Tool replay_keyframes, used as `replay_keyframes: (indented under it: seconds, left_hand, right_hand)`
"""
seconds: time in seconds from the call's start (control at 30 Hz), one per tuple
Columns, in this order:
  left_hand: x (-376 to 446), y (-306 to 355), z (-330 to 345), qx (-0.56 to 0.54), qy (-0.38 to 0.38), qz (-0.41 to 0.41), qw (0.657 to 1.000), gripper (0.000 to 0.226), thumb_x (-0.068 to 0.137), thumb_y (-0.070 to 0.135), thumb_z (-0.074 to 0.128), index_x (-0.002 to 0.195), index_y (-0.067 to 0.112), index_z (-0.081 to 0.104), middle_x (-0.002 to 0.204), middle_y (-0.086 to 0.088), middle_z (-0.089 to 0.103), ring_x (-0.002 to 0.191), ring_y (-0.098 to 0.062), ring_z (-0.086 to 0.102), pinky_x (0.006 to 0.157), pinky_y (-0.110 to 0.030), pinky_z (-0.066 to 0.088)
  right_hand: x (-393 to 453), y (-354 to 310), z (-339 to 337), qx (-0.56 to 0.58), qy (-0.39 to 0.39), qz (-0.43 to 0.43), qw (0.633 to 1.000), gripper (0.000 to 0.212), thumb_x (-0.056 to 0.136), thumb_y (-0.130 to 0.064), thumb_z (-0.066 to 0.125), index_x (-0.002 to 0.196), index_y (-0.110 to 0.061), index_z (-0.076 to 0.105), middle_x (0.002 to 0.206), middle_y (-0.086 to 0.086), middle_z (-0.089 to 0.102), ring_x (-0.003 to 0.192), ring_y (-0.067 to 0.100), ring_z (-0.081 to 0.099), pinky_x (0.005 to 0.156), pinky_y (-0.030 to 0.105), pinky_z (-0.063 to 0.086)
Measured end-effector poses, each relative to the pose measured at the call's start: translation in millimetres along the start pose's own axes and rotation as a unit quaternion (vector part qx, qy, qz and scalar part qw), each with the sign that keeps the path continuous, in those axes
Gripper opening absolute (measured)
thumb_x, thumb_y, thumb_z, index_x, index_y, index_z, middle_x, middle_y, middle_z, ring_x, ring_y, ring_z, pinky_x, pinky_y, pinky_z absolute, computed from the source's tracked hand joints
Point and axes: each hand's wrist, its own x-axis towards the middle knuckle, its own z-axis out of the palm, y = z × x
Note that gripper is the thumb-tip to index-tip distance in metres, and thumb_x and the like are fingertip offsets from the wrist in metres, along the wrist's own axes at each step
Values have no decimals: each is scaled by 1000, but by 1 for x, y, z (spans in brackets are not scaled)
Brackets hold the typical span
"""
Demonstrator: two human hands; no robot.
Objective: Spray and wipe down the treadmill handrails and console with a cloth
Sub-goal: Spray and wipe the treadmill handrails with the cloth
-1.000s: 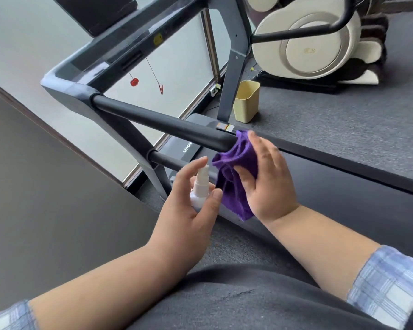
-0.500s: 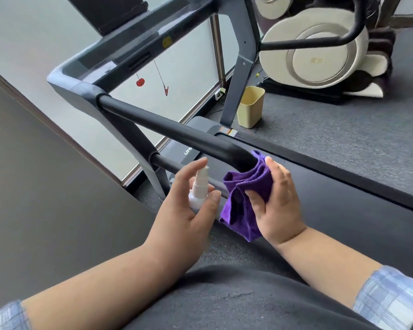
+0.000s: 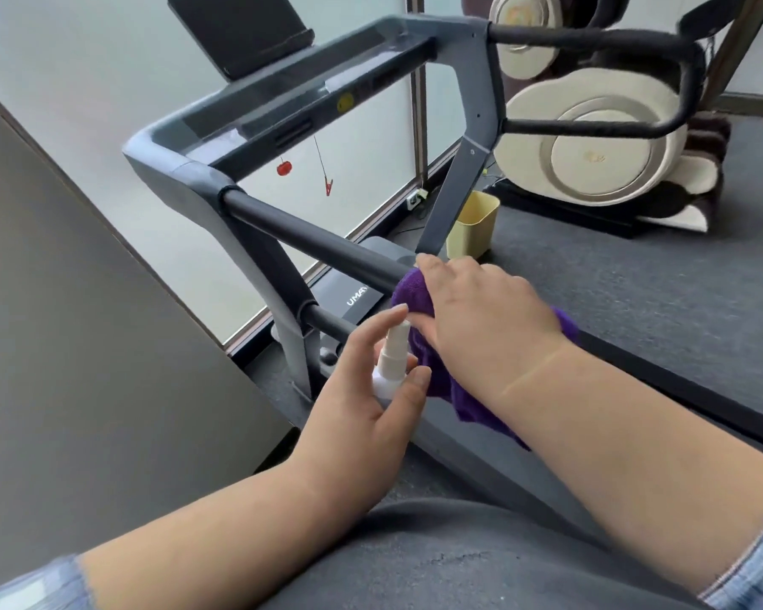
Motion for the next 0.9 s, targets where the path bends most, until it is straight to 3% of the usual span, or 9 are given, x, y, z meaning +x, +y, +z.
replay_keyframes:
  seconds: [0.13, 0.3, 0.37, 0.67, 0.77, 0.9]
  left_hand:
    - [6, -13, -32, -8, 20, -4, 1000, 60, 94, 21, 62, 113, 72, 37, 94, 27, 61, 73, 0, 55, 72, -7, 43]
    - [21, -43, -77, -39, 32, -25, 998, 53, 94, 25, 62, 116, 68, 40, 97, 22, 60, 77, -5, 54, 74, -7, 43]
    - [30, -53, -98, -53, 32, -24, 998, 55, 95, 23, 62, 115, 68, 40, 96, 22, 61, 78, -7, 54, 74, -6, 42]
    - [71, -113, -185, -66, 26, -16, 997, 49, 89, 37, 61, 122, 67, 40, 95, 18, 61, 87, -6, 58, 83, -12, 44]
    - [79, -130, -207, -78, 7, -9, 997, 50, 90, 35, 61, 124, 65, 40, 96, 12, 60, 89, -7, 58, 84, -13, 44]
    - [84, -144, -226, -97, -38, -3, 995, 52, 95, 24, 63, 123, 63, 42, 95, 11, 60, 82, -10, 57, 79, -10, 44]
  right_hand:
    - [30, -29, 0, -56, -23, -1, 998, 59, 102, -54, 38, 147, -19, 26, 131, 11, 52, 113, 31, 56, 83, 43, 46]
    - [80, -72, 13, -101, -30, 11, 994, 62, 101, -55, 39, 146, -14, 25, 130, 14, 50, 113, 32, 55, 77, 41, 39]
    - [101, -90, 17, -105, -31, 19, 994, 63, 101, -55, 38, 147, -14, 23, 132, 13, 49, 116, 32, 54, 82, 42, 43]
    - [205, -172, 31, -100, -43, 46, 993, 59, 99, -57, 44, 139, -14, 34, 132, 14, 52, 116, 34, 56, 87, 45, 44]
    - [242, -195, 35, -73, -53, 55, 994, 56, 99, -58, 43, 135, -14, 38, 132, 16, 52, 118, 38, 56, 87, 47, 45]
    - [273, -205, 35, -24, -80, 76, 994, 69, 95, -65, 41, 146, -19, 32, 140, 13, 48, 124, 39, 52, 90, 51, 46]
